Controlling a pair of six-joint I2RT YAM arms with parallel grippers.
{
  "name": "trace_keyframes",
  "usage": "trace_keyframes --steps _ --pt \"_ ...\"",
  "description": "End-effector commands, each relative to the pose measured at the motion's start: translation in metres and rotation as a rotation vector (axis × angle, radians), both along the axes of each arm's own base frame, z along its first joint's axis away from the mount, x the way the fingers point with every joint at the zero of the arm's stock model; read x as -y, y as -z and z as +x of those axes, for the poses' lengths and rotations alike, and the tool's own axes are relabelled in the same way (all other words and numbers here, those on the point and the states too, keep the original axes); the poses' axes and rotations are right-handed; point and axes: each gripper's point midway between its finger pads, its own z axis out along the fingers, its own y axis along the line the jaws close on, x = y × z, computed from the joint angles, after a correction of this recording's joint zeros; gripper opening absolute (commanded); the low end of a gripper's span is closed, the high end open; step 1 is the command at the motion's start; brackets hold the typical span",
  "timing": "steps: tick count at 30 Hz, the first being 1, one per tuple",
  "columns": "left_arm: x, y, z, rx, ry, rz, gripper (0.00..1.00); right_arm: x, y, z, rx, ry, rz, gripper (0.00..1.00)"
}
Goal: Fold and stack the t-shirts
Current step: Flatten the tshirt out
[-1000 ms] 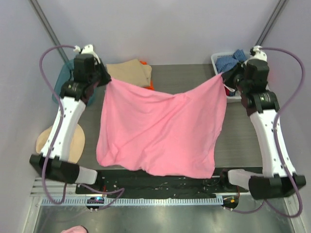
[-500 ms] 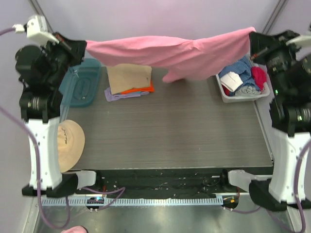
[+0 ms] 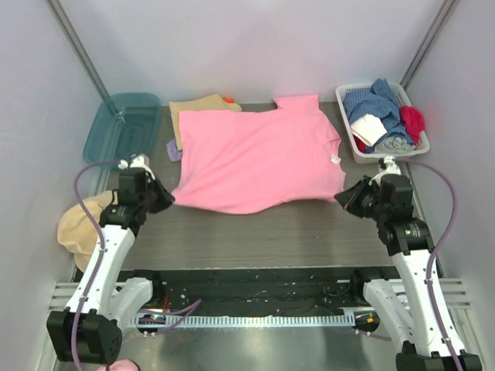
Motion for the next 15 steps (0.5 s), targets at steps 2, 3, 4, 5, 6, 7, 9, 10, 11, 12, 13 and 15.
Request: trace_keyframes --steps 2,3,4,5,6,7,9,10,11,12,13,15 --pt "-0.010 0.023 -0.025 -0.049 -0.086 -0.001 0.00 -0.009 0.015 -0.043 -0.078 -0.024 0.065 0.01" --pt "-0.010 0.020 -0.025 -0.038 -0.089 0.005 0.00 -0.007 0.018 -0.047 -0.089 -0.017 0.063 0.01" --pt "-0.010 0.018 -0.027 -0.040 -0.097 -0.001 0.00 -0.007 0.024 -0.053 -0.124 -0.012 0.062 0.01" --pt "-0.015 0.016 -0.027 -0.044 -0.121 0.016 0.00 -0.007 0.025 -0.056 -0.135 -0.009 0.066 0.01" --pt "-0.017 0.020 -0.031 -0.070 -0.128 0.028 0.00 -0.004 0.027 -0.058 -0.149 0.009 0.062 0.01" --pt "-0.020 0.022 -0.031 -0.081 -0.143 0.039 0.00 -0.003 0.031 -0.062 -0.176 0.015 0.060 0.01" --pt "-0.021 0.027 -0.031 -0.095 -0.156 0.035 0.00 -0.001 0.035 -0.067 -0.204 0.031 0.061 0.01" --pt "-0.022 0.032 -0.031 -0.117 -0.163 0.042 0.00 -0.001 0.038 -0.070 -0.224 0.035 0.058 0.01" --pt "-0.022 0.036 -0.031 -0.131 -0.169 0.042 0.00 -0.001 0.040 -0.072 -0.237 0.037 0.062 0.01" --pt "-0.022 0.038 -0.031 -0.142 -0.169 0.042 0.00 0.000 0.044 -0.074 -0.255 0.044 0.061 0.01" --pt "-0.023 0.042 -0.031 -0.152 -0.173 0.042 0.00 -0.002 0.048 -0.078 -0.282 0.039 0.068 0.01" --pt "-0.024 0.052 -0.031 -0.182 -0.196 0.043 0.00 -0.002 0.055 -0.084 -0.321 0.040 0.072 0.01"
